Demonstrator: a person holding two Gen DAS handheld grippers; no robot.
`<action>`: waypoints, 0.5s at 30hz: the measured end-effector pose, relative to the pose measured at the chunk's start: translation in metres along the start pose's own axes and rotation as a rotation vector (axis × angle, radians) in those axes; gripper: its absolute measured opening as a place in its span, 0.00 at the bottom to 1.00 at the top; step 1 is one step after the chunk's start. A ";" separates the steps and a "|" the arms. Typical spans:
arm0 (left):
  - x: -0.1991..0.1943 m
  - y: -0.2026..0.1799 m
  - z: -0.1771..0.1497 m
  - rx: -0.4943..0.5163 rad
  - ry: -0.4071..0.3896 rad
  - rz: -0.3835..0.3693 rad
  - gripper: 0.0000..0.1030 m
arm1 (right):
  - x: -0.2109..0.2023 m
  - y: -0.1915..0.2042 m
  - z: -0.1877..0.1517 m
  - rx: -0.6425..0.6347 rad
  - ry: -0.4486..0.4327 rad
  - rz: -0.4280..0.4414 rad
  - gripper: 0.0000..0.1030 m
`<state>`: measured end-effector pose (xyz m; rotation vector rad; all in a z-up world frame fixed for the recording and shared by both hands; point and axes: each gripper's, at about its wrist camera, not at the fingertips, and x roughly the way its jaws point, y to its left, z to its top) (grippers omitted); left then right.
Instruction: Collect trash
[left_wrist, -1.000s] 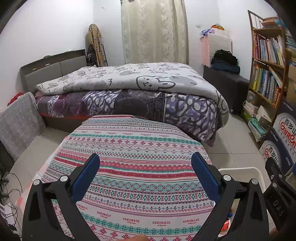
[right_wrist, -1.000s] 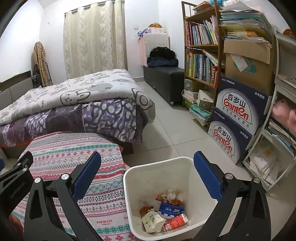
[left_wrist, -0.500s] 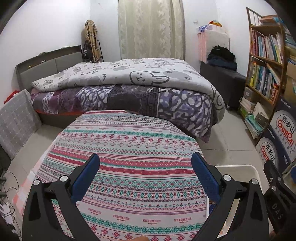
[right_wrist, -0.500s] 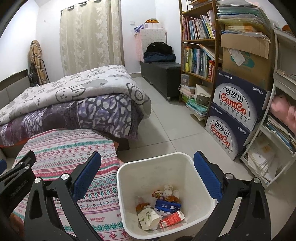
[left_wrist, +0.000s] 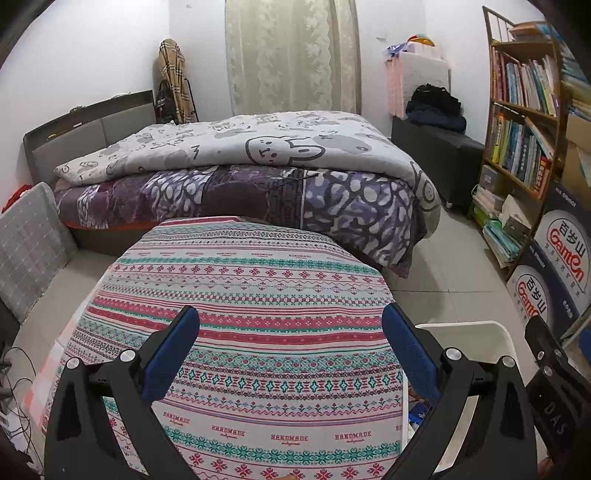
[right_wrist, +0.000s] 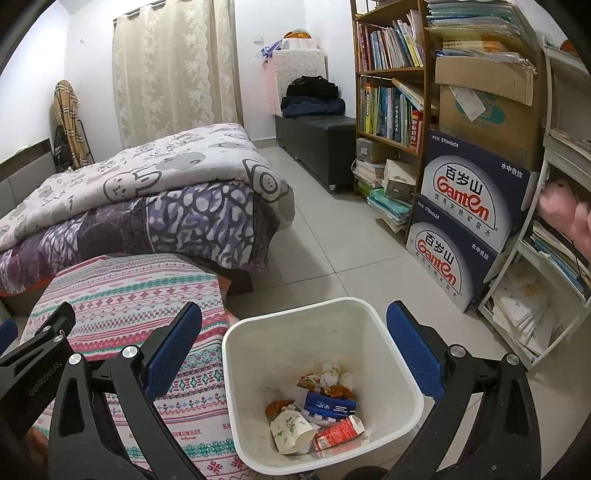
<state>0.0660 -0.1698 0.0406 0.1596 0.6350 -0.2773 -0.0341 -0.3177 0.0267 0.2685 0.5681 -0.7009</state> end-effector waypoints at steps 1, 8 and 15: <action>0.000 -0.001 0.000 0.003 0.001 -0.001 0.93 | 0.000 0.000 0.000 0.000 -0.001 0.002 0.93; 0.002 -0.003 -0.003 0.021 0.000 -0.024 0.90 | 0.000 0.000 0.000 0.001 -0.001 0.002 0.93; 0.005 -0.004 -0.004 0.025 0.011 -0.036 0.82 | 0.000 -0.001 0.000 0.000 0.000 0.002 0.93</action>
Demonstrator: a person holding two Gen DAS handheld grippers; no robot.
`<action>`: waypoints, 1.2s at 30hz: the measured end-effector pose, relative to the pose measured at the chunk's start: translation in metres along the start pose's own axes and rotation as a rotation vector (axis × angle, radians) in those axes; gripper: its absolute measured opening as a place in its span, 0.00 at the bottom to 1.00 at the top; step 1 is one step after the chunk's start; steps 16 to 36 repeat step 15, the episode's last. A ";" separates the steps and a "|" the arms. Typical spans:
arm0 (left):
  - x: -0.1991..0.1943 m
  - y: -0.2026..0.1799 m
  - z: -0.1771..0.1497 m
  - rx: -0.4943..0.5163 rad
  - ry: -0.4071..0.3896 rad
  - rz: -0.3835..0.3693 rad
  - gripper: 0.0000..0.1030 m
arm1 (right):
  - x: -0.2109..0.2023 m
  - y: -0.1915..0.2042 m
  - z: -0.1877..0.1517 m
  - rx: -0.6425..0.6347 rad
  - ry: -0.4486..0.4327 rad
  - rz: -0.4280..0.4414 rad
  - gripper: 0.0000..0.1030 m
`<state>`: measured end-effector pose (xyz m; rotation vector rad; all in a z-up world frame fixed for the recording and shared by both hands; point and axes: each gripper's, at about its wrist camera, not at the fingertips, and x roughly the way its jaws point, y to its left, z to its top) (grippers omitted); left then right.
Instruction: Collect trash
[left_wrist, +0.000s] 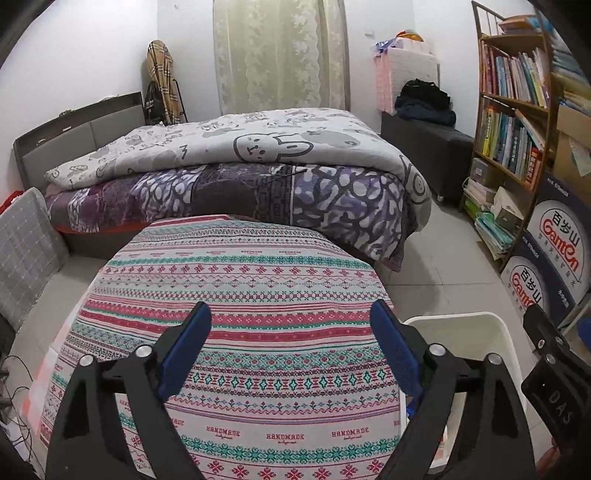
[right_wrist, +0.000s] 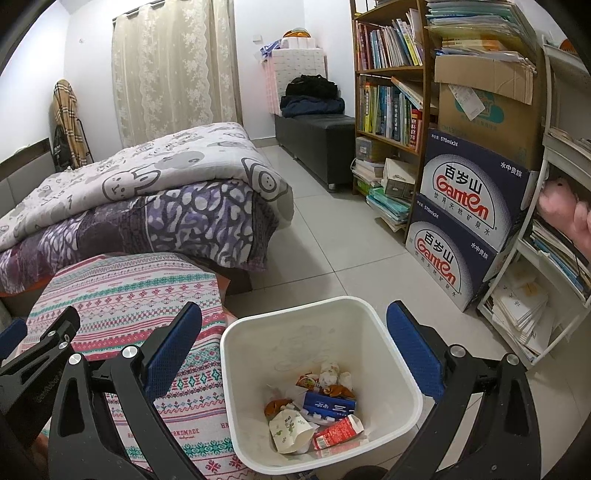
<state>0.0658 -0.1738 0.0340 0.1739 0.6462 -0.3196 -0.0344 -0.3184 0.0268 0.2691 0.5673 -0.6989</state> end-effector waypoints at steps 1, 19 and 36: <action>0.000 0.000 0.000 0.001 0.002 0.001 0.82 | 0.000 0.000 0.000 0.000 0.000 0.000 0.93; -0.002 -0.003 0.001 0.005 -0.001 0.004 0.93 | 0.000 -0.001 0.001 -0.002 -0.001 -0.004 0.93; -0.002 -0.003 0.001 0.005 -0.001 0.004 0.93 | 0.000 -0.001 0.001 -0.002 -0.001 -0.004 0.93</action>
